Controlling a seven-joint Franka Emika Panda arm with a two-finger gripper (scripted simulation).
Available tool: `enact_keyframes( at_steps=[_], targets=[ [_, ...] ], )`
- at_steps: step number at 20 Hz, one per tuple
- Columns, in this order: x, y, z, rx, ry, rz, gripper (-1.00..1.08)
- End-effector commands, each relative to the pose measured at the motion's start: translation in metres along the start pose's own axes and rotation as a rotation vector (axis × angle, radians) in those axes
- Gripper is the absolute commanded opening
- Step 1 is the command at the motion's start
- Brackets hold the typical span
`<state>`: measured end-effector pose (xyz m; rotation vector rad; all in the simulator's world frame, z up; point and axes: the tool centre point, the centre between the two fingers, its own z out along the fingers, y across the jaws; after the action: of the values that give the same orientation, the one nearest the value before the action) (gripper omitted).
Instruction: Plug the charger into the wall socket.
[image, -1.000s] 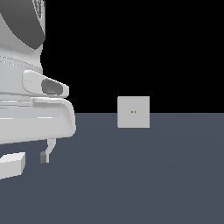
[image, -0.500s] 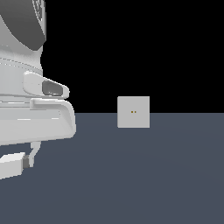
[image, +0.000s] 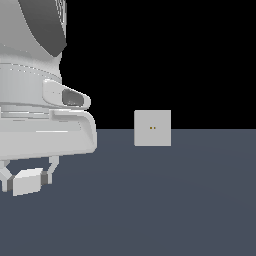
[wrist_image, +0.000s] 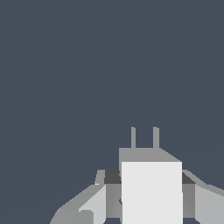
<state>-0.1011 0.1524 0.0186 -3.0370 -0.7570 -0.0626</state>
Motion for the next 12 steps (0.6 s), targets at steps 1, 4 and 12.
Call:
enact_keyframes(
  at_steps=[1, 4, 12],
  targets=[
    [0.002, 0.017, -0.006, -0.001, 0.001, 0.035, -1.00],
    [0.004, 0.048, -0.017, -0.003, 0.002, 0.098, -1.00],
    [-0.006, 0.165, -0.058, -0.012, 0.003, 0.339, -1.00]
  ],
)
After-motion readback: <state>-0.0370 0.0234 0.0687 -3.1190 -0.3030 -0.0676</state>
